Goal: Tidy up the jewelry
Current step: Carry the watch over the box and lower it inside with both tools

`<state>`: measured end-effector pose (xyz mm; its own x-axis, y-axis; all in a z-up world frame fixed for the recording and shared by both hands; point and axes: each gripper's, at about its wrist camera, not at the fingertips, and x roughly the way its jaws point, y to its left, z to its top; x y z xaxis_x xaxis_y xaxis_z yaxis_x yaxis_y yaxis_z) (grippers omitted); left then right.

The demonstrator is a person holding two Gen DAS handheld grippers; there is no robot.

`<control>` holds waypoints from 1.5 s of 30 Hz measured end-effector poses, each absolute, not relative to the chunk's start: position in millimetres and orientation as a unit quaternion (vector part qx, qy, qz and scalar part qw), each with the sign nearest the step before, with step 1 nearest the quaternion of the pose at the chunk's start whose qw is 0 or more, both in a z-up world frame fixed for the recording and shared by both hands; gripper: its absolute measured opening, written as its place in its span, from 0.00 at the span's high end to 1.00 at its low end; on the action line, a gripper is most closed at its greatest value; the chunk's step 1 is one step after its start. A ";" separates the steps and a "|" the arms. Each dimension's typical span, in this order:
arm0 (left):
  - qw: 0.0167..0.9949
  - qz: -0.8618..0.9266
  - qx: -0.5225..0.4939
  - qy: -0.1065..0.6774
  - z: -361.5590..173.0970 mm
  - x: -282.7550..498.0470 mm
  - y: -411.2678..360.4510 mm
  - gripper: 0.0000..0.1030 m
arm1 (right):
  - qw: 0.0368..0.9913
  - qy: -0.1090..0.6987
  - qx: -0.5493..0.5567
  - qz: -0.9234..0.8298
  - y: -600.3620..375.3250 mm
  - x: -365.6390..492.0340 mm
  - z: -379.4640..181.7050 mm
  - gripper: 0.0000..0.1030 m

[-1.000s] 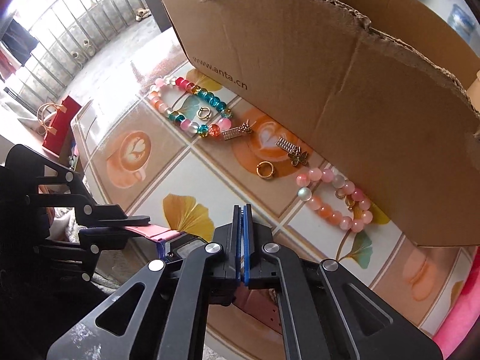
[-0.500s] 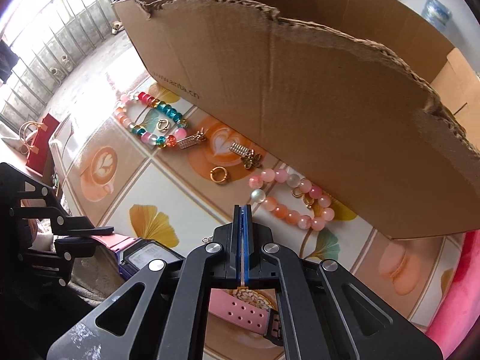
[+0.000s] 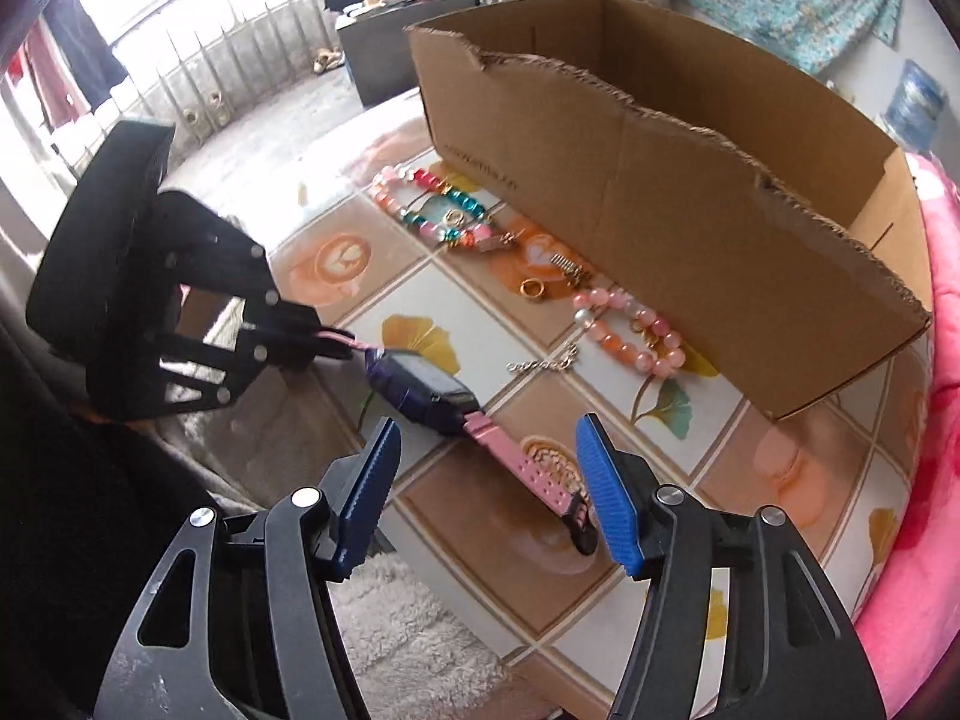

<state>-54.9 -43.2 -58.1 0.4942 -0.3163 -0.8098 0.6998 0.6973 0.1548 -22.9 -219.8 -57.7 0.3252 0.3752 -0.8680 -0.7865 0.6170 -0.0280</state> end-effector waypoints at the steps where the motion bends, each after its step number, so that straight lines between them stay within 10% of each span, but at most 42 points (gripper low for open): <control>1: 0.830 -0.306 0.236 0.401 -58.3 -53.3 -42.5 0.97 | 0.780 0.444 -0.241 0.370 -216.9 -23.8 -62.7 0.43; 4: 0.831 -0.304 0.223 0.408 -57.8 -48.7 -39.7 0.97 | 0.784 0.434 -0.272 0.350 -206.1 -25.1 -80.3 0.53; 6: 0.833 -0.302 0.213 0.412 -57.5 -45.4 -38.0 0.97 | 0.785 0.442 -0.275 0.336 -207.2 -21.5 -90.0 0.82; 9: 0.835 -0.299 0.199 0.416 -56.2 -41.9 -37.5 0.97 | 0.795 0.447 -0.240 0.333 -217.5 -19.1 -86.6 0.97; 27: 0.877 -0.285 0.035 0.386 100.6 96.4 -18.6 0.97 | 0.831 0.440 -0.087 0.329 -218.5 101.7 65.4 0.99; 43: 0.765 -0.201 0.056 0.609 -4.7 291.2 -45.8 0.94 | 0.718 0.642 -0.022 0.267 -202.5 270.8 -33.9 0.90; 45: 0.770 -0.192 0.081 0.603 -2.1 290.8 -51.4 0.74 | 0.723 0.638 -0.024 0.264 -200.4 277.2 -36.8 0.79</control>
<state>290.8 -51.4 -2.1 0.1995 -0.1987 -0.9595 0.3942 0.9128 -0.1071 277.2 -200.4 -36.8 0.0471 0.3506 -0.9353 -0.4128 0.8595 0.3014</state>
